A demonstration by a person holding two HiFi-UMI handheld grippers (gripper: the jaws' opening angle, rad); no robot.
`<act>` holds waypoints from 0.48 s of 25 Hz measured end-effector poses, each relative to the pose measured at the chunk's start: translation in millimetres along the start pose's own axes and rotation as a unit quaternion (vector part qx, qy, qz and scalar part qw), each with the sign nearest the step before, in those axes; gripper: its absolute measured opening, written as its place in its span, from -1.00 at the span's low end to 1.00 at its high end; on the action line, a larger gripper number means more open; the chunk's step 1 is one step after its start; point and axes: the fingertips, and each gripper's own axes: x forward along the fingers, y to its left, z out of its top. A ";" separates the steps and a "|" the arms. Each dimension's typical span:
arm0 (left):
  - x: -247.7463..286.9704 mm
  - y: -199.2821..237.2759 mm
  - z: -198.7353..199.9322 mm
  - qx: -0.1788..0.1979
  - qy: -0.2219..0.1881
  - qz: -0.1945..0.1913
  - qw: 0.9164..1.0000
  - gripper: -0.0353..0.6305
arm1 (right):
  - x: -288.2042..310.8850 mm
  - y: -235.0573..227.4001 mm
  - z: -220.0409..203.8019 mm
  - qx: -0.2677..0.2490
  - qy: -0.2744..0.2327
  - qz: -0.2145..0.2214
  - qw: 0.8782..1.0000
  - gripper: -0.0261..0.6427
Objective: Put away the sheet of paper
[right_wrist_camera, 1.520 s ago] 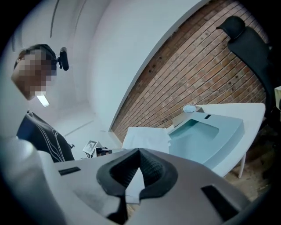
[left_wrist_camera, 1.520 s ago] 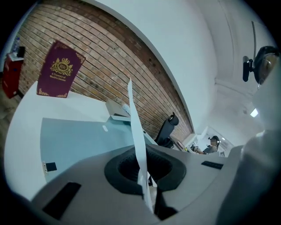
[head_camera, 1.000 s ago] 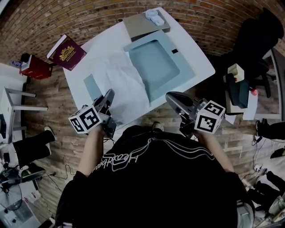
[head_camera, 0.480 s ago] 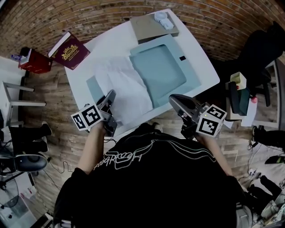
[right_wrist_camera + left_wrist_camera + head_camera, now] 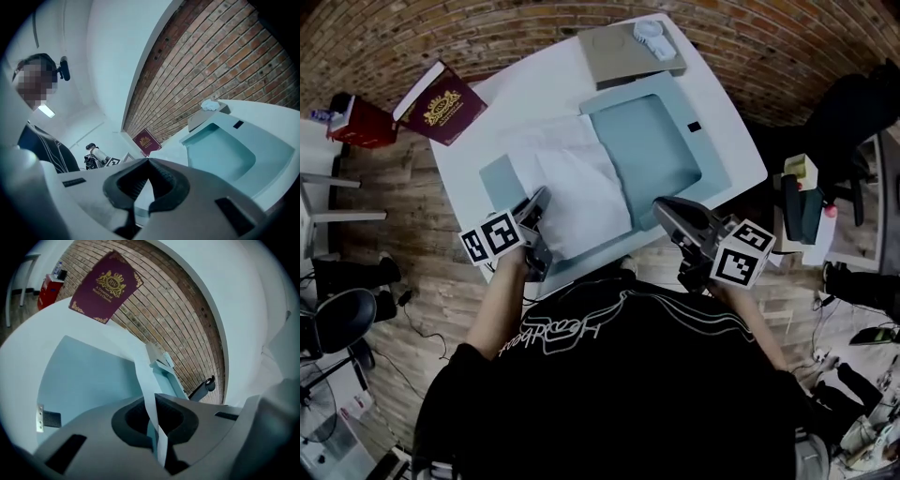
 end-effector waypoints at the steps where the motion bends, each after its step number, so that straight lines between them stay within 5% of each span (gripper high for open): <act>1: 2.4 1.7 -2.0 -0.005 0.003 -0.001 1.000 -0.80 | 0.1 0.2 0.8 0.000 -0.001 -0.003 1.000 -0.92; 12: 36.9 -6.6 -9.6 -0.019 0.005 -0.001 1.000 -0.80 | -2.6 -2.1 18.4 -0.008 -0.017 -0.002 1.000 -0.92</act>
